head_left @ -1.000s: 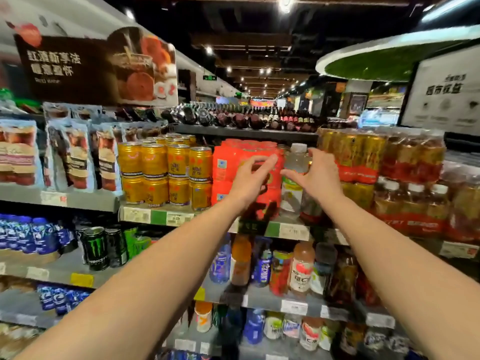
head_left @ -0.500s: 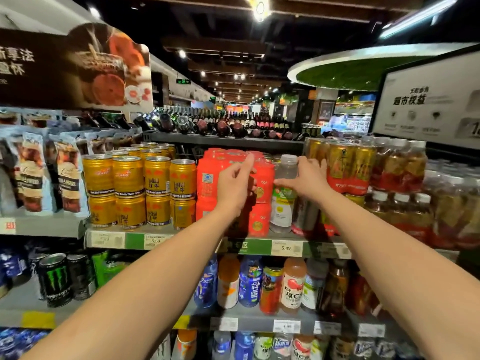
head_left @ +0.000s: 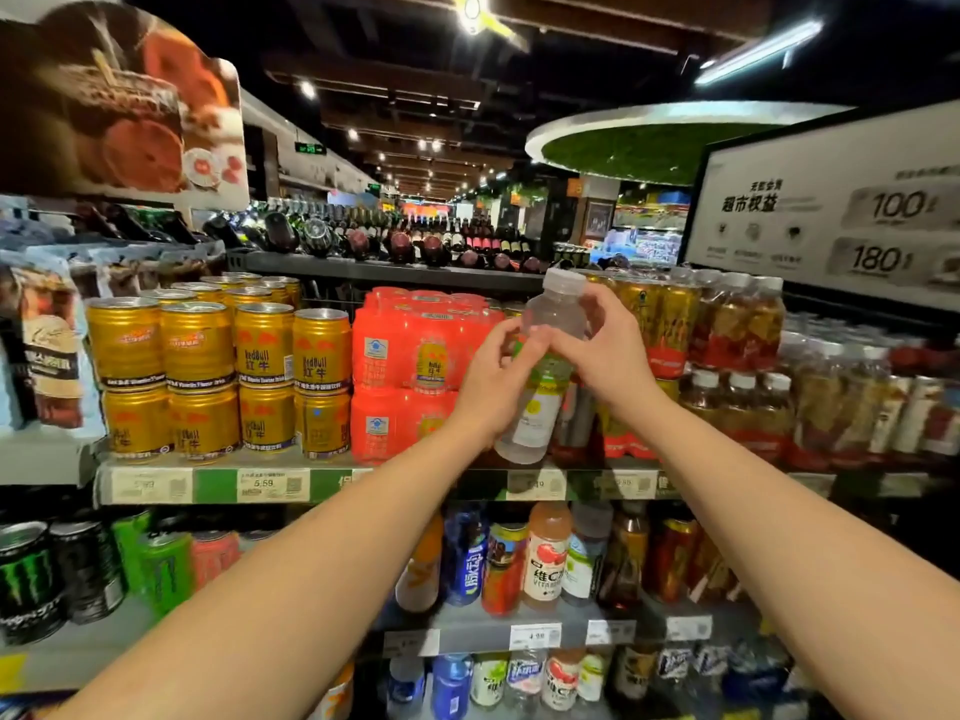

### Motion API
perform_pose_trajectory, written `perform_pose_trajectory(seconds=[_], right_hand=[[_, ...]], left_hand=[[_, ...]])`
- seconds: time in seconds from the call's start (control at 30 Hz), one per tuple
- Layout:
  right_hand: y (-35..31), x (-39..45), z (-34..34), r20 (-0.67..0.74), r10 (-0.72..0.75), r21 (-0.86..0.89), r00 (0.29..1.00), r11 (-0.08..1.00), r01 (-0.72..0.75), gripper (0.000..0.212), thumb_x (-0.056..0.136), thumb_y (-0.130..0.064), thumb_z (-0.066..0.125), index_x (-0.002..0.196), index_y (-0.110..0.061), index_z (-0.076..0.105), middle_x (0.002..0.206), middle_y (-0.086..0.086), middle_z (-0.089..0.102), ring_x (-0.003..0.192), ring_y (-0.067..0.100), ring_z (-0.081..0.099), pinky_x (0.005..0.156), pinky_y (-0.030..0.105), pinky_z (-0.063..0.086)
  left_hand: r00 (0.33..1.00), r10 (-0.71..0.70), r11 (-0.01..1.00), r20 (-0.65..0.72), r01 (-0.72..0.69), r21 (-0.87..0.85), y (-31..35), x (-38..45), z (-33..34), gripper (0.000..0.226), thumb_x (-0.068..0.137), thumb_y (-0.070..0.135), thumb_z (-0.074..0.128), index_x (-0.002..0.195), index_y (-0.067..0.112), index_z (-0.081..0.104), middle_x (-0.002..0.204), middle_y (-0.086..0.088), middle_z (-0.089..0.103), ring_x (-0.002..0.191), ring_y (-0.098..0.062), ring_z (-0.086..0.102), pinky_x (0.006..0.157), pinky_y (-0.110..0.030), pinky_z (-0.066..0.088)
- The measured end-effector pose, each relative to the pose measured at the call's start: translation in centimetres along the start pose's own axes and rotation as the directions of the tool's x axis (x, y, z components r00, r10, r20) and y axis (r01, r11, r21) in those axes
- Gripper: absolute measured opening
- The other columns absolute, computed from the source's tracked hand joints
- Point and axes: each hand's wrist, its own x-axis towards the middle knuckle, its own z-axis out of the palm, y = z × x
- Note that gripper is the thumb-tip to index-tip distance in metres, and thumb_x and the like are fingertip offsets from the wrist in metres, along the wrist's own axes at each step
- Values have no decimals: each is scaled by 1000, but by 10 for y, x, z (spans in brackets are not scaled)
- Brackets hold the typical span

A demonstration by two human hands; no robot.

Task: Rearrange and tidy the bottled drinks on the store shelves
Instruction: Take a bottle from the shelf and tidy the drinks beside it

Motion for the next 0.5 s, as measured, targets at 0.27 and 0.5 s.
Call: perform_pose_trajectory(seconds=[0.27, 0.5], right_hand=[[8, -57, -12, 149, 240, 116, 959, 959, -258, 49, 79, -45, 76, 121, -24, 63, 118, -11, 69, 109, 1, 63, 96, 22, 49], [66, -143, -27, 173, 425, 157, 888, 879, -451, 29, 97, -44, 49, 106, -26, 71, 106, -19, 72, 100, -5, 64, 86, 13, 47]], left_hand=[[964, -242, 943, 110, 260, -206, -19, -54, 32, 62, 73, 72, 69, 103, 18, 64, 91, 7, 74, 83, -10, 71, 69, -18, 52], [903, -420, 819, 91, 420, -391, -72, -136, 64, 47, 76, 54, 67, 111, 23, 71, 97, 1, 79, 92, -18, 75, 77, -30, 58]])
